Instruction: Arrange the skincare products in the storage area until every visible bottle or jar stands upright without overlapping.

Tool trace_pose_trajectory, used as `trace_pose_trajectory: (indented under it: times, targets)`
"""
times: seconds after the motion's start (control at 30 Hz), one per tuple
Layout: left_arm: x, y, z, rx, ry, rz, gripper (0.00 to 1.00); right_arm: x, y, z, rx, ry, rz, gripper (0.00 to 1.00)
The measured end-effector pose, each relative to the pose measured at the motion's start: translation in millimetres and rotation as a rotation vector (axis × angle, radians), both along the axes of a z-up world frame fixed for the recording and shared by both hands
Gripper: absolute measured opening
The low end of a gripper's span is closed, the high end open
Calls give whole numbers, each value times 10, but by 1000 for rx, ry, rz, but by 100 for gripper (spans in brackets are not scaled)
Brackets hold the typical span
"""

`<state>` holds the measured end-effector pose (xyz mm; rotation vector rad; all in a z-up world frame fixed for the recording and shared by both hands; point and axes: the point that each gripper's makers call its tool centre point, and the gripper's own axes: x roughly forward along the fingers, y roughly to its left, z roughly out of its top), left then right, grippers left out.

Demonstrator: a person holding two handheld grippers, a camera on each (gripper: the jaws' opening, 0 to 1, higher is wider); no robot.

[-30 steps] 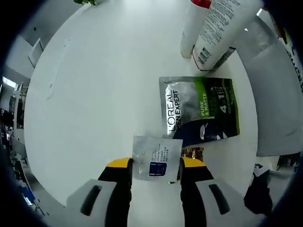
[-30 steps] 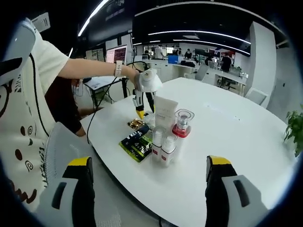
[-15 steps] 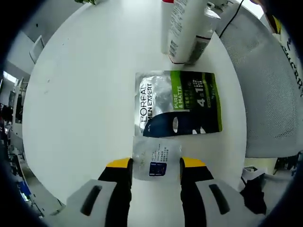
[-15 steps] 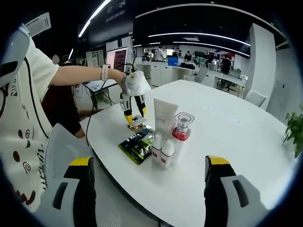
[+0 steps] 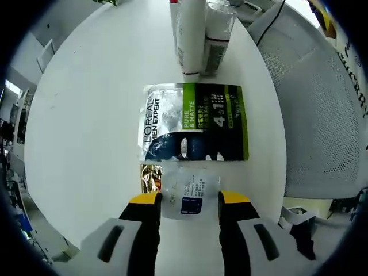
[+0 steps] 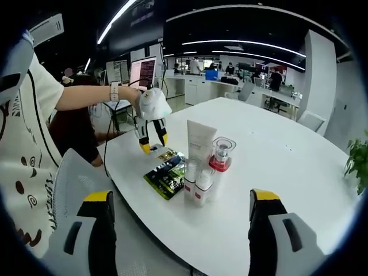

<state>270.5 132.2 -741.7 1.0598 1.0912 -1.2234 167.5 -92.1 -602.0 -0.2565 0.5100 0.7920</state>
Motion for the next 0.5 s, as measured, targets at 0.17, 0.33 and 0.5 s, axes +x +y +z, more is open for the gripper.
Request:
trace_pose_trajectory:
  times: [0.17, 0.33, 0.5]
  targets:
    - [-118, -1, -41, -2, 22, 14, 38, -13, 18, -11, -6, 0, 13, 97]
    - [-190, 17, -128, 10, 36, 29, 38, -20, 25, -17, -9, 2, 22, 96]
    - [-308, 19, -191, 6, 62, 35, 38, -25, 43, -30, -11, 8, 27, 96]
